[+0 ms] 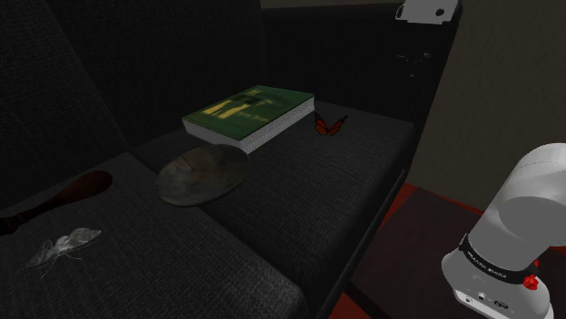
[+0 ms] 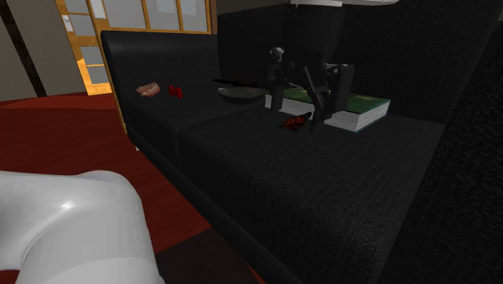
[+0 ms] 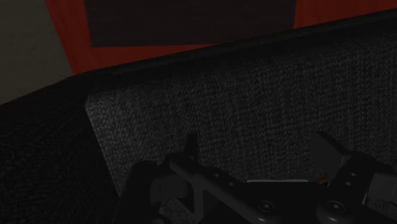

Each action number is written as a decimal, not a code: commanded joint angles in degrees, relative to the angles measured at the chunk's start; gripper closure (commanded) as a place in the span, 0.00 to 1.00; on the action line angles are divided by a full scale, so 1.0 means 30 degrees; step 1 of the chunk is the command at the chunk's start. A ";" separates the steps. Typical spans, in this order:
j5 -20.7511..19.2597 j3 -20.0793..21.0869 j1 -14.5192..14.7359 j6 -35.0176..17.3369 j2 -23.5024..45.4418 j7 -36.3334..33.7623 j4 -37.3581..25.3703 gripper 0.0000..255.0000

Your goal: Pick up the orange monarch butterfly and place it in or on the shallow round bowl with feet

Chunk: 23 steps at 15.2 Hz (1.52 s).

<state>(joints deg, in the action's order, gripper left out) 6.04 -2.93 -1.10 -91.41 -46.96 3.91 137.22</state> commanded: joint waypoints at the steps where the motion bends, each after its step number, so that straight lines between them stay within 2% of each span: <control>1: 0.0000 0.0000 0.0000 0.0000 0.0000 0.0000 0.0000 0.00; 7: 0.1275 0.1264 0.0926 -0.2357 0.3479 -0.0823 -0.1174 0.00; 15: 0.2323 0.2709 0.1863 -0.4655 0.8270 -0.1751 -0.3825 0.00; 23: 0.2545 0.2996 0.2013 -0.6619 0.8548 -0.1678 -0.2170 0.00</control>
<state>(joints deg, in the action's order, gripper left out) 13.61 5.97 4.90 -110.49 -21.63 -1.17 130.29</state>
